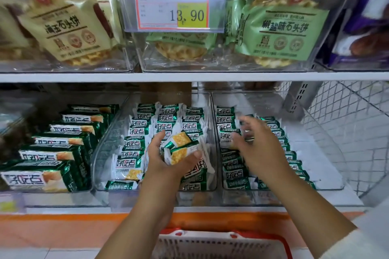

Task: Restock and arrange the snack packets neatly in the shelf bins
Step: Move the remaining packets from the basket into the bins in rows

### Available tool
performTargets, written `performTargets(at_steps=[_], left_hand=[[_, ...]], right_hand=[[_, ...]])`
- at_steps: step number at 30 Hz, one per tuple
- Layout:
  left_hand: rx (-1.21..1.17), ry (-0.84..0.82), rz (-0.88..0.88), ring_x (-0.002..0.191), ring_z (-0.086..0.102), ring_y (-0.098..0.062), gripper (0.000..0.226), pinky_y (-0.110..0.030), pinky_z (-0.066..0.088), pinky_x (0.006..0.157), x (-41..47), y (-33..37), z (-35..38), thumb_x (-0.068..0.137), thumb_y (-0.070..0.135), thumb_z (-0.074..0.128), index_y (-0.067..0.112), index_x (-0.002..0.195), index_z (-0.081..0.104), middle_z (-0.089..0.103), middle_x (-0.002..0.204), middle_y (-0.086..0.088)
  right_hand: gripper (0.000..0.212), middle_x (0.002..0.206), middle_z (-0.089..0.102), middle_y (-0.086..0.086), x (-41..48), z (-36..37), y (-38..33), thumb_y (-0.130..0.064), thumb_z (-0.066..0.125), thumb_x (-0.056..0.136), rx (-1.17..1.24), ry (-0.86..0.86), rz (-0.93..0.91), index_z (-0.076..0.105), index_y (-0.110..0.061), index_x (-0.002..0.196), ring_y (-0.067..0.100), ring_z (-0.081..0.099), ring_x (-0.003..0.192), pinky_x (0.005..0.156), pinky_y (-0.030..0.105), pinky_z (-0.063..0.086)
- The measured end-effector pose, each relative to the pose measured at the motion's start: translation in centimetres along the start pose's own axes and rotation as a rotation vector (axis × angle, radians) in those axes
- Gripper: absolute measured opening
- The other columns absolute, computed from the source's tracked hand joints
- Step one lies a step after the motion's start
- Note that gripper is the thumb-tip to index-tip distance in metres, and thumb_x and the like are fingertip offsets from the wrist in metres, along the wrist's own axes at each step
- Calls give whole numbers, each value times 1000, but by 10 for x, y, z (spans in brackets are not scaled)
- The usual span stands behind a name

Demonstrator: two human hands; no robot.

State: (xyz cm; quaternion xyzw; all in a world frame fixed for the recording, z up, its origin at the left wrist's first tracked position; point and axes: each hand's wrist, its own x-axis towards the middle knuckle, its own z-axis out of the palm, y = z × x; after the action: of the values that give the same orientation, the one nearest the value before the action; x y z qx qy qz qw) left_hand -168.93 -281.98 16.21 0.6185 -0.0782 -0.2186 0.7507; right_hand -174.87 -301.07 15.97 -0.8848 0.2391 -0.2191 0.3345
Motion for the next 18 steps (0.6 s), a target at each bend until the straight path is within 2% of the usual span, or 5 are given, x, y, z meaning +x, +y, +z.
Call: performTargets(at_steps=[3,8,13,16,18], left_hand=[[-58,-33,5,114,63,-30,98,-62,45,98,-10,2,9,45,44,86,58,130,41,52,140,-1],[-62,-65,-67,93,72,-31,90,-36,58,65,-26,-5,17,46,44,87,49,126,46,65,120,-10],[-124,-104,-110,84,73,-29,81,-36,56,63,-28,-8,18,54,34,84,32,126,49,70,109,-13],[-180,-79,-103,80,73,-31,64,-41,59,64,-22,-7,17,73,9,77,25,128,49,70,107,-17],[-186,-35,-69,75,73,-28,57,-38,58,58,-20,-6,18,80,2,72,24,127,49,69,105,-18]], right_hand=[[24,98,64,-16,-41,-14,-30,-41,58,92,266,-178,2,59,-42,116,0,60,92,72,18,46],[30,93,66,-16,-88,-9,-38,-33,68,87,442,-218,93,58,-47,111,-5,63,84,69,10,50],[23,88,73,-12,-85,-21,-25,-12,68,87,681,-181,280,70,-33,94,6,70,84,69,20,55],[29,103,72,10,-76,-23,-21,-4,66,86,905,-174,391,71,-23,107,25,71,93,82,44,57],[29,107,70,16,-77,-17,-22,-6,64,88,1070,-187,455,66,-17,114,29,71,91,74,43,57]])
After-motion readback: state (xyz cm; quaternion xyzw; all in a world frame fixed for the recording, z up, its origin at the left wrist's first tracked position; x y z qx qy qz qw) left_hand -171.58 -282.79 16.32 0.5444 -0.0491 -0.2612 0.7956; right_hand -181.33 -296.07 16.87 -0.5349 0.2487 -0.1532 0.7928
